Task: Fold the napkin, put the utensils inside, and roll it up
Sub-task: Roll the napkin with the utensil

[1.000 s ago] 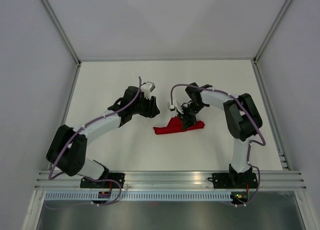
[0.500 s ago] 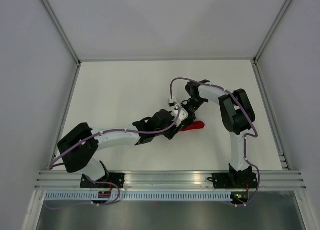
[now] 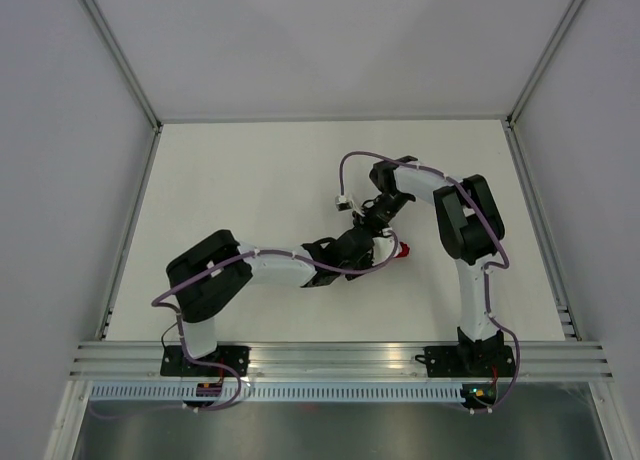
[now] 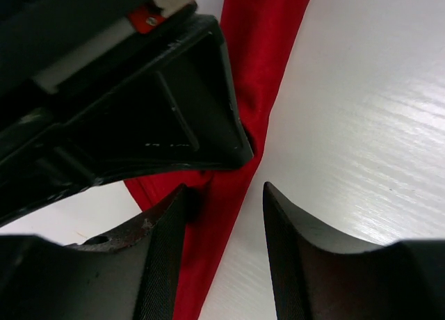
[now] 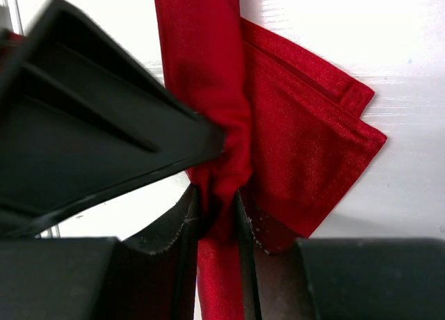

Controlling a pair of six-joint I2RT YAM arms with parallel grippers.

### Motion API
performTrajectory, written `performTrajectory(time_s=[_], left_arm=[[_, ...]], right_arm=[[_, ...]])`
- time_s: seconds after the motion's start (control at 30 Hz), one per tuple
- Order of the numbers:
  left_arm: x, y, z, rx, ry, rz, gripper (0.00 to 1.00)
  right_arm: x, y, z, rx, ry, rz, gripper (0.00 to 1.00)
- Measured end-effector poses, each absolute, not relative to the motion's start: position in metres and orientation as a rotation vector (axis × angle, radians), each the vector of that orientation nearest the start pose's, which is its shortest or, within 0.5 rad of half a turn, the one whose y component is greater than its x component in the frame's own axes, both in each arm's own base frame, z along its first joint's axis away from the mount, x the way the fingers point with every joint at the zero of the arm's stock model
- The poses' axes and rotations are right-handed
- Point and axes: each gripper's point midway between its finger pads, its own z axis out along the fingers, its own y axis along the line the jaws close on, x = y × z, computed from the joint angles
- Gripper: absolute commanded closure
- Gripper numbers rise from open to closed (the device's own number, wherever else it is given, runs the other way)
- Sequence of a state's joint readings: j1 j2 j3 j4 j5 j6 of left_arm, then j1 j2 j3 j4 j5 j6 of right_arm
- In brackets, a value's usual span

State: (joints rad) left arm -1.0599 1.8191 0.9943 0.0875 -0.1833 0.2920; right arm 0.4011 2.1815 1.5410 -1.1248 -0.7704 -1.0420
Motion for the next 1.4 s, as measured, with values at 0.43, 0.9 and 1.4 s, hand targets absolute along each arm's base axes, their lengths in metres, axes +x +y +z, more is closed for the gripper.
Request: performTrajectory(time_s=[0.43,0.9,1.4], left_arm=[[0.27,-0.375,0.022,1.395,1.843,-0.148,0.63],[0.265,-0.389,0.017,1.496,1.888,-0.312,0.92],[0.263,-0.398,0.017,1.515,1.879,-0.426,0.98]], right_arm=[[0.275,0.22,0.015,-1.764,2.222,1.218,0.88],[0.277,0.207,0.02,-1.718,2.259,1.239,0.45],[0.293,0.188,0.05,-1.503,2.286,1.273,0.39]])
